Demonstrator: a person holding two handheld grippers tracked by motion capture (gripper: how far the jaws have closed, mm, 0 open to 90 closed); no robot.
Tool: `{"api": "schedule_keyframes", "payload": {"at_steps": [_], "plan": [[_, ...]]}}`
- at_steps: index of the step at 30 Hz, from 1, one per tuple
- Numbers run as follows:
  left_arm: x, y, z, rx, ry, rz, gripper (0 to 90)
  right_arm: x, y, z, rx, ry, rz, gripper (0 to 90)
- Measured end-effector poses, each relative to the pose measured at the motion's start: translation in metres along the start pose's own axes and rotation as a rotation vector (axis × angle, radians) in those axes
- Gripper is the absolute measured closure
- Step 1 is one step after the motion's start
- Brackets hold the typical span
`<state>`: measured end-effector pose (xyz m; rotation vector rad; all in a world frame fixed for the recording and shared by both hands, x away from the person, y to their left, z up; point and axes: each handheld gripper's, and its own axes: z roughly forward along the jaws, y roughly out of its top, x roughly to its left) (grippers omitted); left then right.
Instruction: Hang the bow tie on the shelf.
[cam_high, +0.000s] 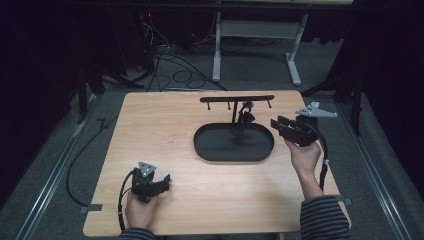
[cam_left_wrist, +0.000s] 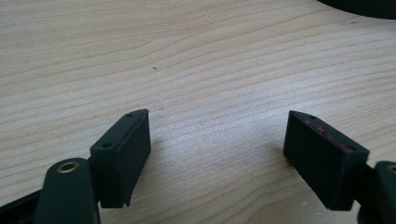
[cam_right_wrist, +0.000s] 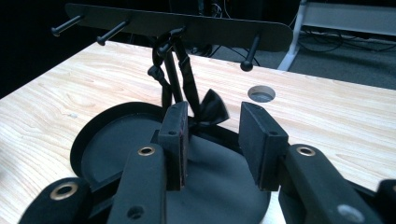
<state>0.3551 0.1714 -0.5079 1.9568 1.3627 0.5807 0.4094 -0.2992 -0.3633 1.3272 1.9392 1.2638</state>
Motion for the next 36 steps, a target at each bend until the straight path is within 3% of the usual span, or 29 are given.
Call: {"api": "schedule_keyframes", "payload": {"at_steps": [11,36], "plan": [[0.000,0.000,0.000,0.000,0.001,0.001,23.4,-0.006,-0.009,-0.014,-0.003,-0.018,0.016,67.6],[0.000,0.000,0.000,0.000,0.001,0.001,23.4,-0.012,-0.029,-0.039,-0.005,-0.007,0.038,66.9]]}}
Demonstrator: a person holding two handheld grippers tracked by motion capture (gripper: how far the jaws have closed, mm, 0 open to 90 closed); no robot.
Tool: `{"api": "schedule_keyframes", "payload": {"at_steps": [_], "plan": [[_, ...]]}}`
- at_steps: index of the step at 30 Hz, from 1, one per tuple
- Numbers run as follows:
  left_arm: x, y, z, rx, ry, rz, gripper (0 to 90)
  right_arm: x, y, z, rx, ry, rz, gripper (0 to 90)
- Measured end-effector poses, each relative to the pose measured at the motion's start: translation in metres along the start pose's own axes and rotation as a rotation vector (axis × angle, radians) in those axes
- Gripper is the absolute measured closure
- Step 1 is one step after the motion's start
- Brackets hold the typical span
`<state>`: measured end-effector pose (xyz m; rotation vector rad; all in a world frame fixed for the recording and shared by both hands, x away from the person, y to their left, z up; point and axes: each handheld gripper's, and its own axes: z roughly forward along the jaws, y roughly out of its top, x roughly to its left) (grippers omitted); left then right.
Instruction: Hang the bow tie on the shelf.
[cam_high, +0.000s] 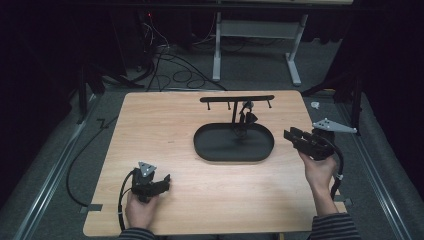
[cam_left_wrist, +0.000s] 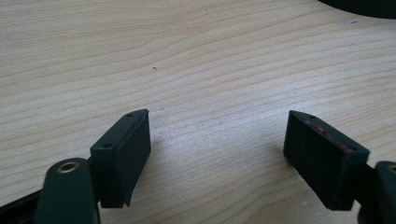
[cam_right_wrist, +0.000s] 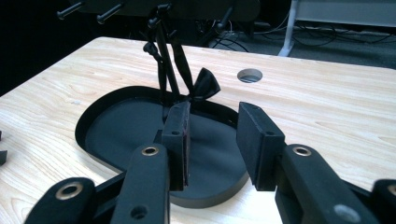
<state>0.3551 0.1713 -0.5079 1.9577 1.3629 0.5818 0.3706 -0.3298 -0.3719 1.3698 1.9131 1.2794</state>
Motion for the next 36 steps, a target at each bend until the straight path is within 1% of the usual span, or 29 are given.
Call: {"api": "schedule_keyframes", "payload": {"at_steps": [10,11,20,24,36], "plan": [[0.000,0.000,0.000,0.000,0.000,0.000,23.4,-0.002,-0.007,-0.008,-0.006,0.004,0.006,66.5],[0.000,0.000,0.000,0.000,0.000,0.000,23.4,-0.002,-0.009,-0.010,-0.008,0.007,0.014,66.4],[0.000,0.000,0.000,0.002,0.000,0.001,23.3,0.000,-0.018,-0.016,-0.013,0.014,0.018,66.2],[0.000,0.000,0.000,0.004,0.000,0.003,23.2,-0.001,-0.024,-0.020,-0.015,0.016,0.028,66.2],[0.000,0.000,0.000,0.004,0.000,0.004,23.2,0.000,-0.032,-0.025,-0.033,0.025,0.045,66.2]]}}
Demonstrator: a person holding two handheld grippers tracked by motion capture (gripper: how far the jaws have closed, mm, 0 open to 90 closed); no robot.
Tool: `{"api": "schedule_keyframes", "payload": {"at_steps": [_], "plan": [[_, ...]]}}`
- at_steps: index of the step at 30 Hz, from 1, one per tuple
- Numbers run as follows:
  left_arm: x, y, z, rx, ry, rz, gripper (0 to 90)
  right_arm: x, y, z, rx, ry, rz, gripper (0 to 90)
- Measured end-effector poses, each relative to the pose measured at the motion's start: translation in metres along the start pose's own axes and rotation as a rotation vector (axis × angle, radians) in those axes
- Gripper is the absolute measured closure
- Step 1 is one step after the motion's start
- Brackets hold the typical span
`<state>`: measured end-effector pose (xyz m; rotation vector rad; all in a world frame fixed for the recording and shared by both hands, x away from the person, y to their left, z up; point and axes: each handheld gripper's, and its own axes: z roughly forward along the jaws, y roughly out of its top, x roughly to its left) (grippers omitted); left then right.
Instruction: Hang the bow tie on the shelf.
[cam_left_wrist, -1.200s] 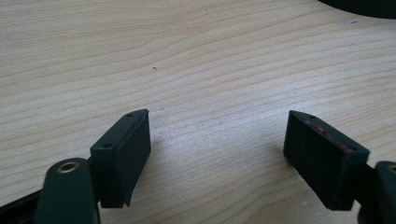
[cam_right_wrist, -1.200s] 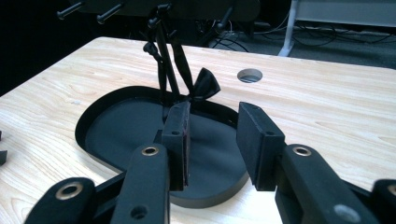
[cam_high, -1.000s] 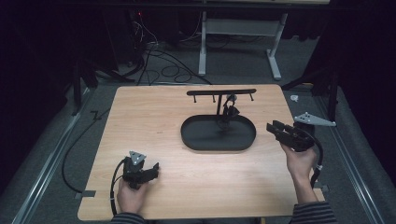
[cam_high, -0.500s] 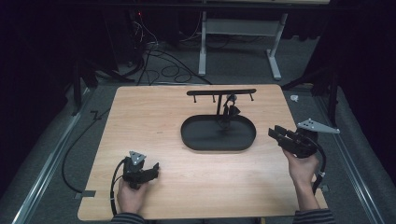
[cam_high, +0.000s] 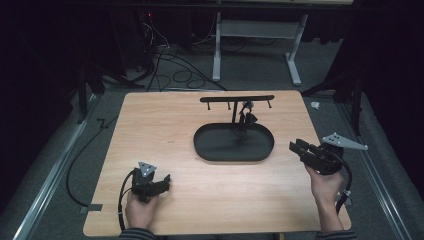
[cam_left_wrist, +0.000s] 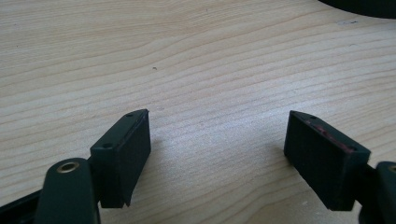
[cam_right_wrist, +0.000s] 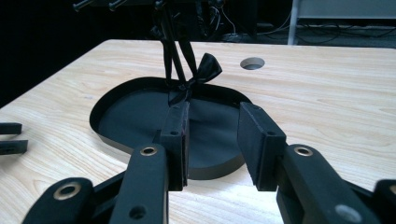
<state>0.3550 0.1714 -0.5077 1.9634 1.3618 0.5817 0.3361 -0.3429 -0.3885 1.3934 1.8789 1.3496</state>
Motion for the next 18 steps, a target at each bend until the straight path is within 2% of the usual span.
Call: {"api": "schedule_keyframes", "payload": {"at_steps": [18], "plan": [[0.000,0.000,0.000,0.001,-0.001,0.001,23.2,0.007,-0.019,-0.003,-0.001,0.007,0.007,66.1]]}}
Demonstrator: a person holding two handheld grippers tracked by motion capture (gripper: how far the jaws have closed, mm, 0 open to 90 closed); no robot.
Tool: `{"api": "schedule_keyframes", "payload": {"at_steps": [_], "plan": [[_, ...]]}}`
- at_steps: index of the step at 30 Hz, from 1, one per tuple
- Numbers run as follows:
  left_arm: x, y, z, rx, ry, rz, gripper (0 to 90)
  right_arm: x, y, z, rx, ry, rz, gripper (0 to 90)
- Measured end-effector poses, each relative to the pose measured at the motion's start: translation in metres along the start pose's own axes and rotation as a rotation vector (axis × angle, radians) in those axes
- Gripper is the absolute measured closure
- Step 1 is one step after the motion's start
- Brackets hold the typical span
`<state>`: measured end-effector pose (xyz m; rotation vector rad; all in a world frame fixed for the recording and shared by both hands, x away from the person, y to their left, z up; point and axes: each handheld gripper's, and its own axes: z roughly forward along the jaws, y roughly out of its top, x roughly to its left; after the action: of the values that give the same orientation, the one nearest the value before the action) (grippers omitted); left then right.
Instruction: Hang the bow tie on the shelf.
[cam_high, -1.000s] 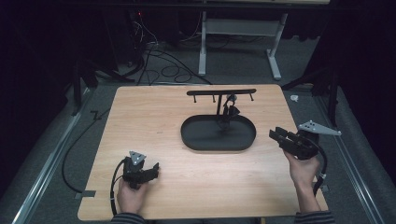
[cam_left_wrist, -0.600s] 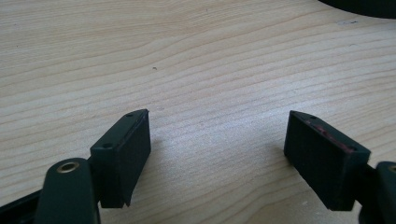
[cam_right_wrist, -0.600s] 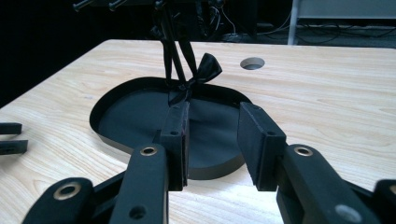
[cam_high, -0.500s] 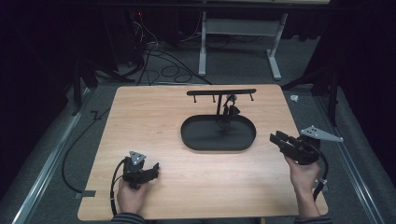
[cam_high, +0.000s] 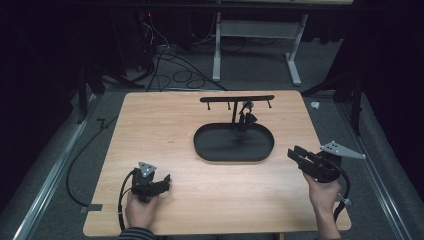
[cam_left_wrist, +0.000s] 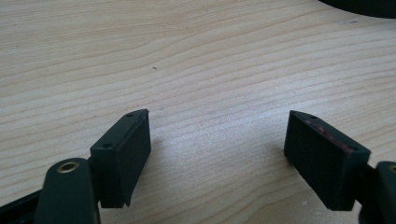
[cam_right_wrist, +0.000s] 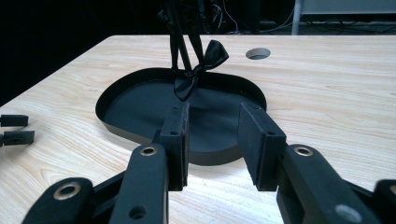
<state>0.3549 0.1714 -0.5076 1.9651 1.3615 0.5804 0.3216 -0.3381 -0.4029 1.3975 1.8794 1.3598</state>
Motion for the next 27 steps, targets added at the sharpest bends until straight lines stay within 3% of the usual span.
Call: {"api": "schedule_keyframes", "payload": {"at_steps": [12,17,27], "plan": [[0.000,0.000,0.000,0.000,0.000,0.000,23.3,0.009,-0.007,0.004,0.003,0.011,-0.010,66.2],[0.000,0.000,0.000,0.000,0.000,0.000,23.3,0.015,-0.011,0.010,0.023,0.011,-0.033,66.2],[0.000,0.000,0.000,0.000,0.000,0.000,23.3,0.021,-0.019,0.020,0.048,0.033,-0.028,65.8]]}}
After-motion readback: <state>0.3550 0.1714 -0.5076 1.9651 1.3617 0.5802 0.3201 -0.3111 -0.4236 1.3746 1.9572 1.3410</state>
